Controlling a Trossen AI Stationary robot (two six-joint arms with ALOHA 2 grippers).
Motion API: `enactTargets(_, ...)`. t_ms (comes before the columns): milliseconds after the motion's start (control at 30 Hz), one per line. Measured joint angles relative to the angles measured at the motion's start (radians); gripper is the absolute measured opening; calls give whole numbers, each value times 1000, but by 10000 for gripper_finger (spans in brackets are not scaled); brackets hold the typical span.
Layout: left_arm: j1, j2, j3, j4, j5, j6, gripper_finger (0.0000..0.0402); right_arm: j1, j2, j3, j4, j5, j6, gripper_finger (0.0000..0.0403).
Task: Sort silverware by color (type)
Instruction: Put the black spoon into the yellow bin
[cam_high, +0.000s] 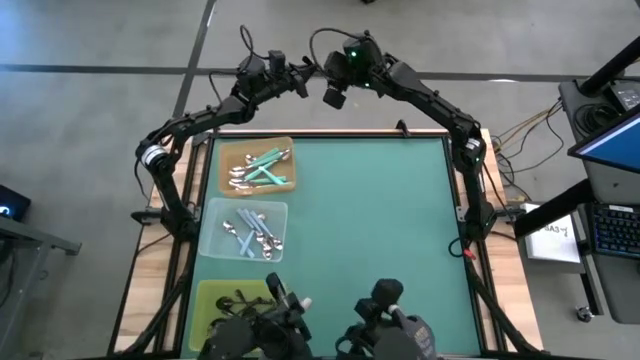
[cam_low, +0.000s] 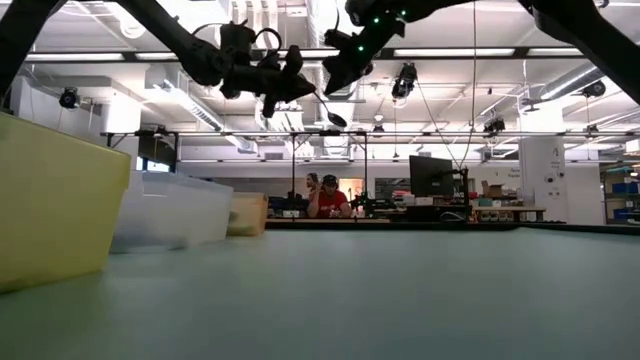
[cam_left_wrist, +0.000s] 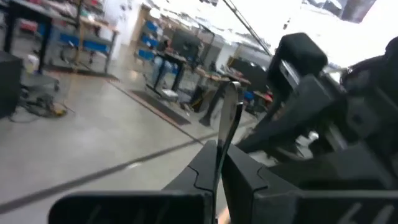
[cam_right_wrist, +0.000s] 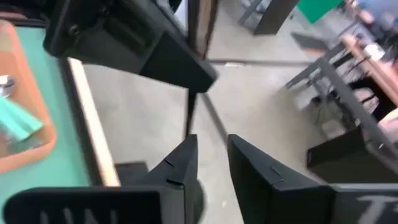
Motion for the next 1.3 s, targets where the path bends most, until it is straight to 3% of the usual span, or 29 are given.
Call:
enactTargets(267, -112, -31, 0, -272, 94, 3, 0, -1, -125, 0, -258, 1, 108, 93)
enactTargets(500, -250, -174, 0, -803, 85, 188, 0, -2, -226, -5, -537, -8, 218, 76)
enactTargets(667, -395, -315, 0, -1285, -46, 212, 0, 0, -256, -45, -726, -51, 317, 65)
enactTargets(900, -779, -451, 0, -1608, -164, -96, 0, 44, -283, -193, -741, -53, 330, 59)
enactTargets(1133, -1162, -465, 0, -1667, -176, -498, 0, 136, -294, -299, -681, -53, 358, 58)
enactTargets(1300, -1321, -422, 0, -1700, -176, -651, 0, 232, -295, -324, -653, -53, 417, 58)
